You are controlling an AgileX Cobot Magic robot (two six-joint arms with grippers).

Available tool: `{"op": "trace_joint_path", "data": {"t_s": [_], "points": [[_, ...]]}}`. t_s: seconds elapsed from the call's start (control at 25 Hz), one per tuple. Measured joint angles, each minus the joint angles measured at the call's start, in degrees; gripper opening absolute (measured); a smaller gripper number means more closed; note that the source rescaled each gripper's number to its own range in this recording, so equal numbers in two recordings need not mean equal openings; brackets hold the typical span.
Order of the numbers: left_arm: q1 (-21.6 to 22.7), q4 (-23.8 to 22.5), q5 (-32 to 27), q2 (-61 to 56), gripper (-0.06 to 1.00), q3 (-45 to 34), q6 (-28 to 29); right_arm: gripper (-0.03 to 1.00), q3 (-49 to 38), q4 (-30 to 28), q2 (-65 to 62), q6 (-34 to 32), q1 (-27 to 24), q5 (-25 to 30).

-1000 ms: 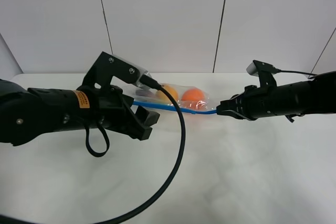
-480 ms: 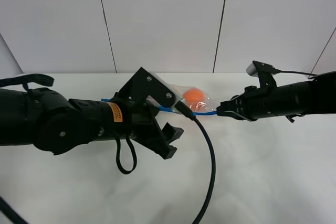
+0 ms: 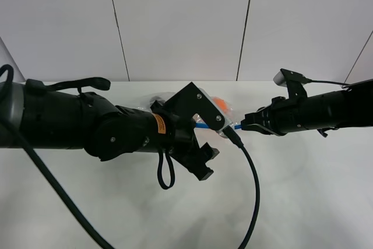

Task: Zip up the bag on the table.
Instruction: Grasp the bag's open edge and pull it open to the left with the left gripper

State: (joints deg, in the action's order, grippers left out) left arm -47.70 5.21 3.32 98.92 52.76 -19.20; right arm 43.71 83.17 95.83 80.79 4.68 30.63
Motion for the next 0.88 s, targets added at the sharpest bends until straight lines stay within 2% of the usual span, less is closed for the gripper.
{"op": "trace_joint_path", "data": {"t_s": [0.56,0.88], "points": [[-0.12,-0.11,-2.21,2.53,1.00,1.83,-5.49,0.00,0.00,-0.13,0.00,-0.06,0.00,-0.51],[-3.92,-0.12,-3.32,5.96,1.00,6.47,-7.82,0.00,0.00,-0.15,0.00,-0.37,0.00,-0.76]]}}
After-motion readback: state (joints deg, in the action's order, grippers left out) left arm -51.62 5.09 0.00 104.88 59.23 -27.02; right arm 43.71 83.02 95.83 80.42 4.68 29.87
